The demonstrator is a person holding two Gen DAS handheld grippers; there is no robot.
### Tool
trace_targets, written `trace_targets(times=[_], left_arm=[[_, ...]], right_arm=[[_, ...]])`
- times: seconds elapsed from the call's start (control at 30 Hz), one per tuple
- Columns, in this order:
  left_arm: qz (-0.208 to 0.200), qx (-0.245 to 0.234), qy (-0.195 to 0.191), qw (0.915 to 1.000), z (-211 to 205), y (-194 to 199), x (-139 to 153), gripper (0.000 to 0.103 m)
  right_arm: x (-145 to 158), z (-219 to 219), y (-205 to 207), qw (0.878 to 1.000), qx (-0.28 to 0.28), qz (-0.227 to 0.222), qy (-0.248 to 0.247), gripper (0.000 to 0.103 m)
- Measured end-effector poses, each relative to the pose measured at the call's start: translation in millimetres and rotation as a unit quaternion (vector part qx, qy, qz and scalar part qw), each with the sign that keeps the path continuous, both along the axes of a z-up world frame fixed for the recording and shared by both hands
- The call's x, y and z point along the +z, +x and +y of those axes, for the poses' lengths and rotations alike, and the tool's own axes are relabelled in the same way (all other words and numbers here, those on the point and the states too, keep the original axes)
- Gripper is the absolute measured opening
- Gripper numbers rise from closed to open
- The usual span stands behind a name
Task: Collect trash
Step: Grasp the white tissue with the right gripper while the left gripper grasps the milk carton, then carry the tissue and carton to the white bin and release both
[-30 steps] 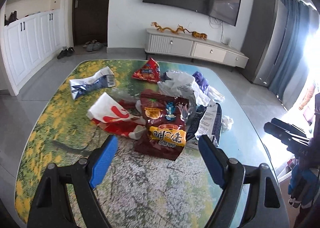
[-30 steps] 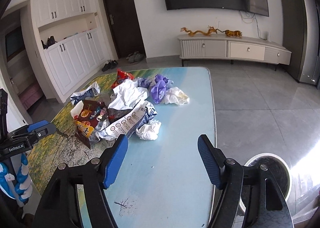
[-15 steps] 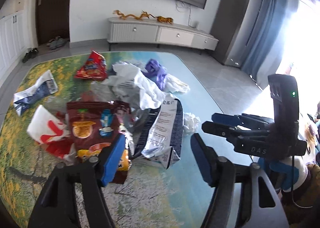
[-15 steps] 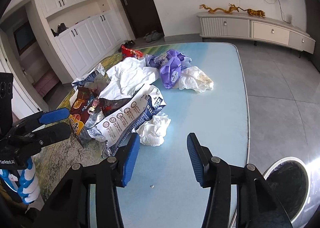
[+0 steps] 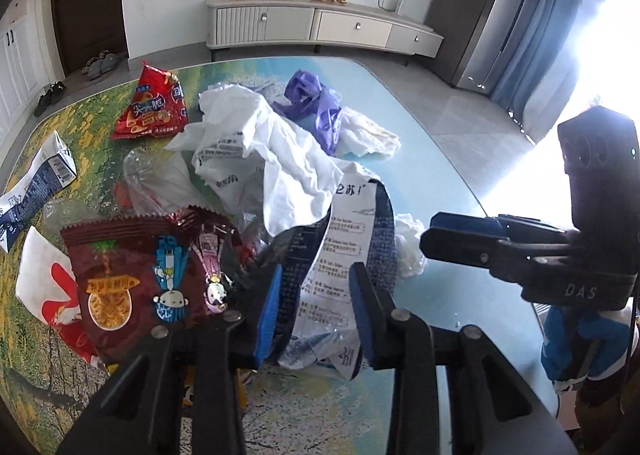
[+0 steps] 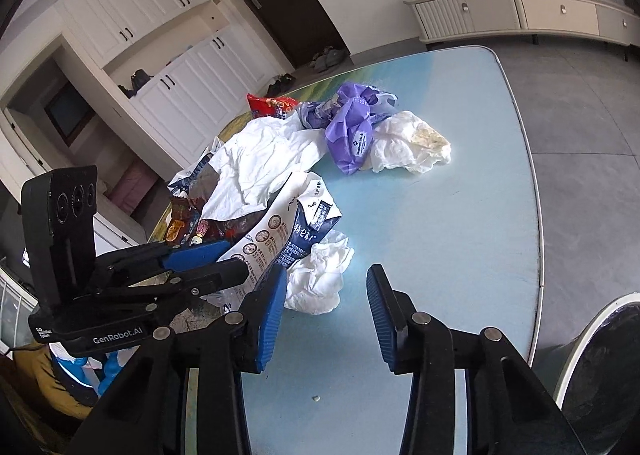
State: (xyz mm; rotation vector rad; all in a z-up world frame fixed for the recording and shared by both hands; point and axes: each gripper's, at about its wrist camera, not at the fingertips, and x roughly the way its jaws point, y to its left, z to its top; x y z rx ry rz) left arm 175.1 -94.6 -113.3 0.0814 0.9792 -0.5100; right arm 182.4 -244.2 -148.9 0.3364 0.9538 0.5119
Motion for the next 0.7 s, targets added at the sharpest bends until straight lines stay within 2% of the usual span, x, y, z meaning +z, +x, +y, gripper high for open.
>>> trace_targets(times=[0.13, 0.2, 0.27, 0.4, 0.47, 0.7], left_arm=[[0.000, -0.001, 0.011, 0.9999, -4, 2, -7, 0.027], [-0.003, 0.000, 0.014, 0.9999, -5, 2, -9, 0.020], [-0.009, 0.002, 0.019, 0.9998, -6, 1, -9, 0.017], [-0.010, 0.004, 0.010, 0.9999, -5, -3, -7, 0.004], [-0.014, 0.002, 0.012, 0.9998, -8, -10, -6, 0.004], [-0.015, -0.002, 0.002, 0.9999, -9, -37, 1, 0.003]], right_arm=[[-8, 2, 7, 1.000, 0.004, 0.014, 0.009, 0.038], [-10, 3, 10, 1.000, 0.007, 0.016, 0.019, 0.035], [-12, 5, 13, 1.000, 0.008, 0.020, 0.021, 0.028], [-14, 9, 12, 0.999, 0.016, 0.022, 0.026, 0.016], [-9, 12, 6, 0.999, 0.020, 0.015, 0.022, 0.013], [5, 2, -26, 1.000, 0.015, -0.002, 0.010, 0.012]])
